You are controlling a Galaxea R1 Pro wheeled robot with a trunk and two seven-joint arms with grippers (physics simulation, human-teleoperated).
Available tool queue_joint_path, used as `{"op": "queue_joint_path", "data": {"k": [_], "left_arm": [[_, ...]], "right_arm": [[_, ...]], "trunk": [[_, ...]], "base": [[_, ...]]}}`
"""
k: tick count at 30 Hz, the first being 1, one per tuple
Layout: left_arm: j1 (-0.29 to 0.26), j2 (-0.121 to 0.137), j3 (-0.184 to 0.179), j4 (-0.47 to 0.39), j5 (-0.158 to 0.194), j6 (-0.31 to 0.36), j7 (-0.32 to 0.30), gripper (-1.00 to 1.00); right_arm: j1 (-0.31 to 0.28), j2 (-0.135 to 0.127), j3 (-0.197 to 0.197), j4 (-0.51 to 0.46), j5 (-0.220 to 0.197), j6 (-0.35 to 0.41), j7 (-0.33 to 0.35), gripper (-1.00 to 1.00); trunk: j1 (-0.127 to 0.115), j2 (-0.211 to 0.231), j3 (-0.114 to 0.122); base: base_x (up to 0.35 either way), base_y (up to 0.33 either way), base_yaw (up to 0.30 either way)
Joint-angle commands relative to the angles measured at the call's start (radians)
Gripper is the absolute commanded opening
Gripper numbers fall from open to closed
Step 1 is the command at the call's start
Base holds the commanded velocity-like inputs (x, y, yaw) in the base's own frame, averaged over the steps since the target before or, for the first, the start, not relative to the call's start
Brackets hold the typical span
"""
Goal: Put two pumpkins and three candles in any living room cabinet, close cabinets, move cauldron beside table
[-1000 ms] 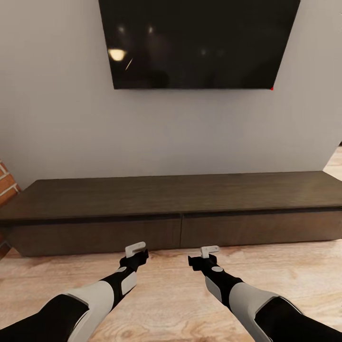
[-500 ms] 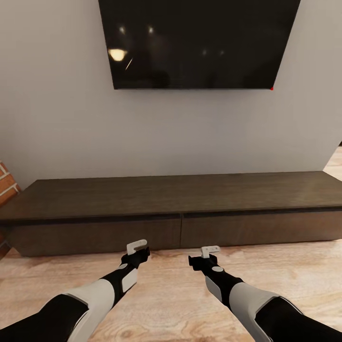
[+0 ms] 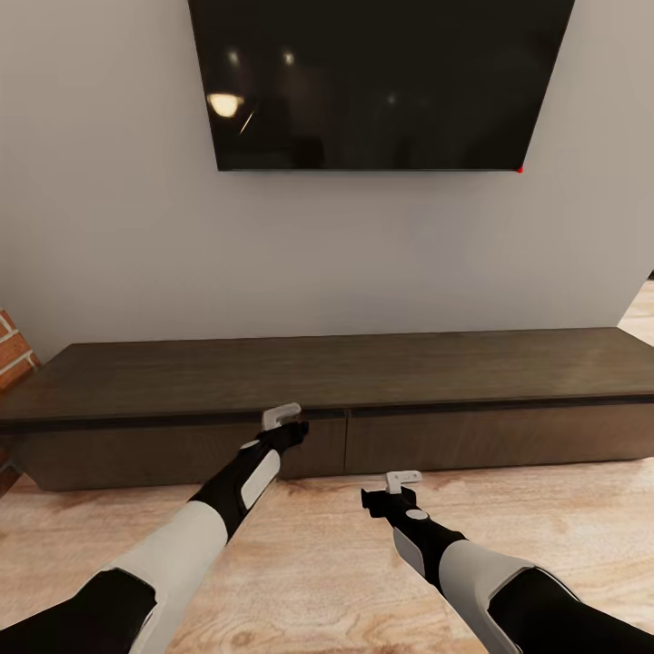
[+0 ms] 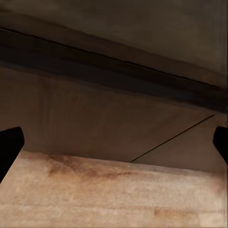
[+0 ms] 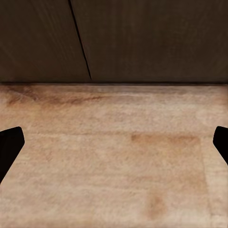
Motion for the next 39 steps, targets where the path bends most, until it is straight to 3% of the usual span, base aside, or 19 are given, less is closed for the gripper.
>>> {"op": "queue_joint_path", "data": {"k": [1,2,7,8,10,15,16,19,24,25,26,27,28,29,32,34,36,37,39], "left_arm": [[0.0,0.001,-0.007,-0.058,0.009,0.046,0.021,1.0],[0.0,0.001,-0.008,-0.143,0.009,0.112,0.034,1.0],[0.0,0.001,-0.008,-0.322,0.01,0.256,0.074,1.0],[0.0,0.001,-0.007,-0.417,0.011,0.332,0.093,1.0],[0.0,0.0,-0.006,-0.512,0.012,0.41,0.102,1.0],[-0.001,-0.001,-0.004,-0.703,0.015,0.554,0.109,1.0],[-0.001,-0.001,-0.002,-0.777,0.037,0.608,0.109,1.0],[-0.001,-0.001,-0.002,-0.806,0.084,0.639,0.109,1.0],[-0.002,0.0,0.011,-0.824,0.237,0.659,0.109,1.0],[-0.003,0.0,0.014,-0.825,0.291,0.661,0.109,1.0],[-0.003,0.0,0.014,-0.825,0.301,0.662,0.109,1.0],[-0.004,0.0,0.014,-0.826,0.317,0.663,0.109,1.0],[-0.005,0.0,0.015,-0.827,0.334,0.663,0.108,1.0],[-0.006,-0.001,0.014,-0.827,0.341,0.664,0.108,1.0],[-0.006,-0.002,0.014,-0.828,0.352,0.668,0.106,1.0],[-0.007,-0.003,0.014,-0.827,0.381,0.675,0.101,1.0],[-0.007,-0.003,0.014,-0.827,0.402,0.677,0.1,1.0],[-0.007,-0.002,0.014,-0.827,0.444,0.678,0.099,1.0],[-0.006,-0.001,0.014,-0.828,0.48,0.679,0.099,1.0]], "right_arm": [[-0.001,0.0,0.008,0.001,-0.009,-0.003,-0.003,1.0],[-0.001,-0.001,0.007,0.001,-0.009,-0.003,-0.003,1.0],[-0.001,-0.001,0.006,0.001,-0.011,-0.002,-0.003,1.0],[-0.001,-0.004,0.006,0.002,-0.012,-0.001,-0.004,1.0],[-0.001,-0.005,0.005,0.002,-0.013,-0.001,-0.005,1.0],[-0.001,-0.006,0.005,0.002,-0.014,0.0,-0.004,1.0],[-0.001,-0.006,0.005,0.002,-0.021,0.003,-0.003,1.0],[-0.001,-0.006,0.006,0.002,-0.073,0.03,-0.003,1.0],[-0.001,-0.006,0.007,0.002,-0.331,0.124,0.003,1.0],[-0.001,-0.014,0.006,0.002,-0.451,0.141,0.004,1.0],[-0.001,-0.018,0.006,0.002,-0.48,0.143,0.005,1.0],[-0.001,-0.028,0.006,0.002,-0.537,0.147,0.005,1.0],[-0.001,-0.042,0.007,0.002,-0.623,0.151,0.004,1.0],[-0.001,-0.052,0.006,0.001,-0.68,0.157,0.005,1.0],[-0.001,-0.07,0.006,-0.001,-0.777,0.205,0.008,1.0],[-0.001,-0.093,0.006,-0.004,-0.837,0.325,0.05,1.0],[-0.001,-0.104,0.005,-0.005,-0.847,0.371,0.091,1.0],[-0.001,-0.124,0.006,-0.005,-0.858,0.423,0.174,1.0],[-0.001,-0.144,0.006,-0.005,-0.863,0.454,0.257,1.0]], "trunk": [[0.0,0.0,-0.001],[0.0,0.0,-0.001],[0.0,0.0,-0.001],[0.0,0.0,-0.001],[0.0,0.0,-0.001],[0.0,0.0,-0.001],[0.0,0.0,-0.001],[0.0,0.0,-0.001],[0.0,0.0,-0.001],[0.0,0.0,-0.001],[0.0,0.0,-0.001],[0.0,0.0,-0.001],[0.0,0.0,-0.001],[0.0,0.0,-0.001],[0.0,0.0,-0.001],[0.0,0.0,-0.001],[0.0,0.0,-0.001],[0.0,0.0,-0.001],[0.0,0.0,-0.001]], "base": [[0.0,0.0,0.0],[0.0,0.0,0.0],[0.0,0.0,0.0],[0.0,0.0,0.0],[0.0,0.0,0.0],[0.0,0.0,0.0],[0.0,0.0,0.0],[0.0,0.0,0.0],[0.0,0.0,0.0],[0.0,0.0,0.0],[0.0,0.0,0.0],[0.0,0.0,0.0],[0.0,0.0,0.0],[0.0,0.0,0.0],[0.0,0.0,0.0],[0.0,0.0,0.0],[0.0,0.0,0.0],[0.0,0.0,0.0],[0.0,0.0,0.0]]}}
